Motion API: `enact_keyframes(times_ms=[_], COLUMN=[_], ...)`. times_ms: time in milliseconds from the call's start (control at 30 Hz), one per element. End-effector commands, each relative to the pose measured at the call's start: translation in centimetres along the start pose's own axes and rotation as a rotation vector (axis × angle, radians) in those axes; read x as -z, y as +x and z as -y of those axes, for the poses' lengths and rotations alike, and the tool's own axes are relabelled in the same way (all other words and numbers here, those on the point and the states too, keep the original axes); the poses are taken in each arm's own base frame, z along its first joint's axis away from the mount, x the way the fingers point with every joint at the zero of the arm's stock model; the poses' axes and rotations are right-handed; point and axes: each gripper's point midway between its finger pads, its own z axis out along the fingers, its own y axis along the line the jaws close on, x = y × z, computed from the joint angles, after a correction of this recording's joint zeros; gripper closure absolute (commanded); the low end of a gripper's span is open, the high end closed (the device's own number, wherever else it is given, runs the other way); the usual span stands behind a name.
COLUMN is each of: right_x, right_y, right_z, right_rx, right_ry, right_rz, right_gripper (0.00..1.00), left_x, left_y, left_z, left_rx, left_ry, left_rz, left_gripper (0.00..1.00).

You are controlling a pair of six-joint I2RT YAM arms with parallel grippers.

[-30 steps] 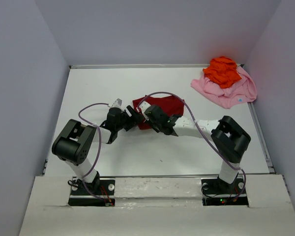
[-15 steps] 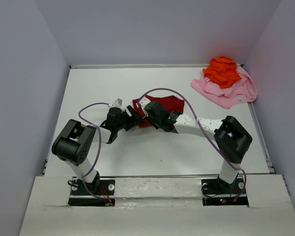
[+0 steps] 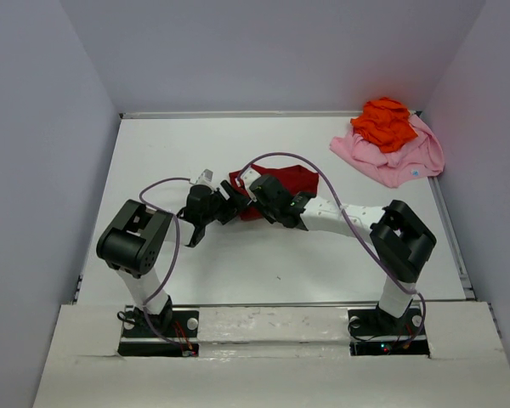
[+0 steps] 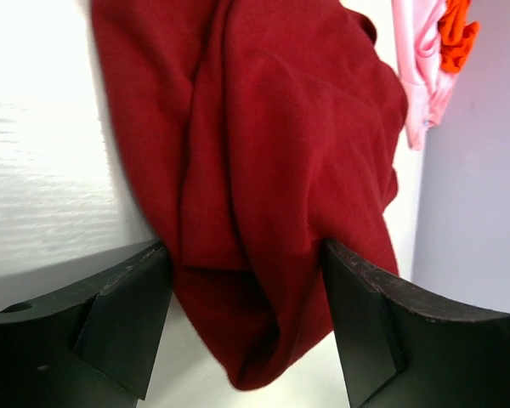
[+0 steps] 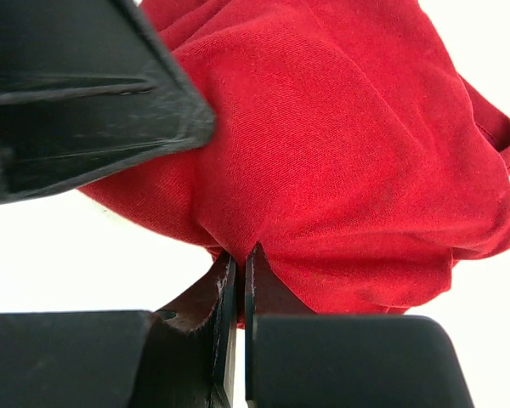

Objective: Fold and stack the t-shirts
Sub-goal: Place the square-folded T-shirt at the corner of the board.

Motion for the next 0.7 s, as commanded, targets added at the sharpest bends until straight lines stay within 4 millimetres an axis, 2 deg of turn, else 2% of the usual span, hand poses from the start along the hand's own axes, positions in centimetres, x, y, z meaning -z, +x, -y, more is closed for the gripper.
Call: enact_keyframes(times_ms=[0,200,433,533,667], right_x=[1.6,1.5,1.5,1.5,1.6], right_y=[-3.2,-2.7,-2.6,-2.5,-2.4], right_z=[1.0,0.8,0.7,0.5,0.3], right_rx=[-0.038,-0.037,-0.036,-0.037,-0.042], right_ry=[0.007,0.001,-0.004,-0.015,-0.031], right_rz=[0.086,0.077,0.073,0.072,0.066], right_gripper=[1.00,1.00,1.00,1.00,1.00], left_x=[-1.0,-1.9,-2.1,-2.1,-2.0], left_y=[0.0,-0.4,-0.5,-1.0,-1.9], left_z=[1.4,1.8,1.3,0.8,0.9], left_rx=[0.042,0.039,0.035,0.015,0.013], left_ry=[0.072,0.083,0.067,0.040,0.044], left_rz=[-0.012,-0.003,0.005,0.020,0.039], left_gripper=[0.18,0.18,0.18,0.18,0.18])
